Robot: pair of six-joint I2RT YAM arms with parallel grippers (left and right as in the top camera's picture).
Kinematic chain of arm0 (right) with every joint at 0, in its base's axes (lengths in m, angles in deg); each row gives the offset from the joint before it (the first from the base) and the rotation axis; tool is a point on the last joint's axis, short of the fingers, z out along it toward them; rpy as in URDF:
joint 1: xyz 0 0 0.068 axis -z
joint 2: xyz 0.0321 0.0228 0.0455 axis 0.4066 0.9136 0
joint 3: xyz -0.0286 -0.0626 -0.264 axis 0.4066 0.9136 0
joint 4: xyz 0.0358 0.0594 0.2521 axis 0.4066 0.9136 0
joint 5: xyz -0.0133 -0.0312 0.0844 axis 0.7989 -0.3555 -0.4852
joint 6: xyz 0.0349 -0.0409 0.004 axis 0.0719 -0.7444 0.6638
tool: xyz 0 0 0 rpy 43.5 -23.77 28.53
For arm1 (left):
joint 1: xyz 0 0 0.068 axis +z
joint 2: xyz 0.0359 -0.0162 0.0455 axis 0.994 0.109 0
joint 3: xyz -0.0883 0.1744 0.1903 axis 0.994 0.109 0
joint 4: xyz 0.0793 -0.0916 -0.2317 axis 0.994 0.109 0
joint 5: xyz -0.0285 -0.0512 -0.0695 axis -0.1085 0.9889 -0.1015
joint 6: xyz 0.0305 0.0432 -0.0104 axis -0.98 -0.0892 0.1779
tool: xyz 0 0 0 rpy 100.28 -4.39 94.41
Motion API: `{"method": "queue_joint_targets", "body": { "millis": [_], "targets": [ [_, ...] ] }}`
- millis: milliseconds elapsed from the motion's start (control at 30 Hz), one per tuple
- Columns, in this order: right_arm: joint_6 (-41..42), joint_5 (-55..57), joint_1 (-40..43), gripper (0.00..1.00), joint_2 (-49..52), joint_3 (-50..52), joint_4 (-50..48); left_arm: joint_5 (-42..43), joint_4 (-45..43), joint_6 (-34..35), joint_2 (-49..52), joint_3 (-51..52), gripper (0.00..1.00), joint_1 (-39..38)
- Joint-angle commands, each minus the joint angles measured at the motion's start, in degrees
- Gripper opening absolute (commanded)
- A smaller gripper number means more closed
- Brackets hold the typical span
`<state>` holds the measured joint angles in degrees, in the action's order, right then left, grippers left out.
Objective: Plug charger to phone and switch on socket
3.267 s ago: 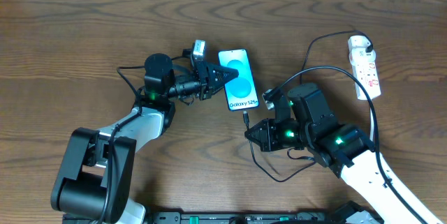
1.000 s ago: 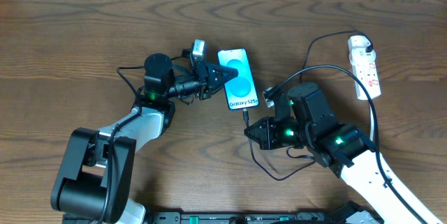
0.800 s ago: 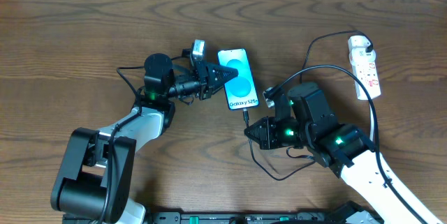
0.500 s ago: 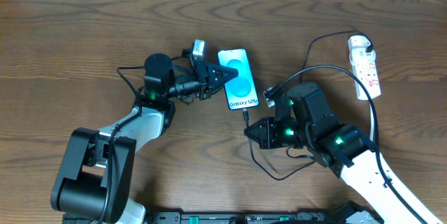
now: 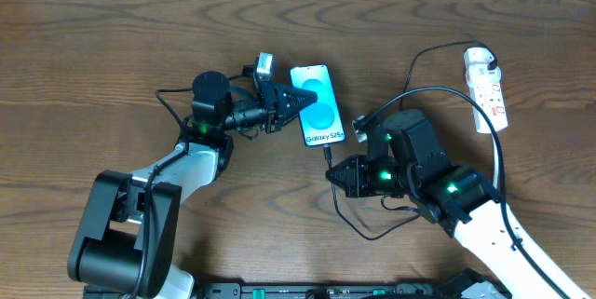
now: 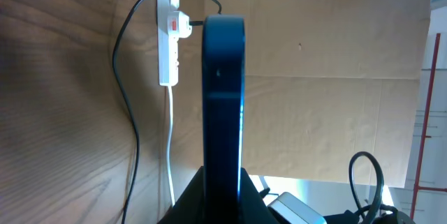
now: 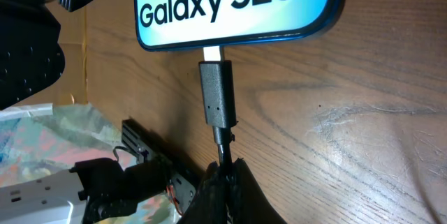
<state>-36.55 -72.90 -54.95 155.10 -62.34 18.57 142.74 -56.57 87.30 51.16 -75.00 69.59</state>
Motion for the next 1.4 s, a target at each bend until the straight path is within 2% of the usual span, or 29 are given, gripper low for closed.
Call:
{"method": "queue_joint_targets", "body": {
  "millis": [0, 200, 600, 1000, 1367],
  "targets": [
    [0.72, 2.62, -0.26, 0.01, 0.02, 0.35, -1.27, 2.60, -1.14, -0.04, -0.63, -1.60, 0.07, -0.09],
    [0.68, 3.52, -0.26, 0.01, 0.02, 0.35, -3.30, 4.09, -4.74, -0.35, -0.63, -1.60, 0.07, -0.09],
    [-1.88, 6.86, -0.26, 0.01, 0.02, 0.35, -5.79, 7.15, -4.70, -4.72, -0.63, -1.60, 0.07, -0.09],
    [-1.88, 12.74, -0.26, 0.01, 0.02, 0.37, -7.69, 7.26, -4.70, -4.70, -0.63, -1.60, 0.07, -0.09],
    [-3.43, 12.68, -0.28, 0.01, 1.16, 0.37, -12.66, 7.63, -4.70, -6.71, -0.63, -1.60, 0.07, -0.09]
  ]
}}
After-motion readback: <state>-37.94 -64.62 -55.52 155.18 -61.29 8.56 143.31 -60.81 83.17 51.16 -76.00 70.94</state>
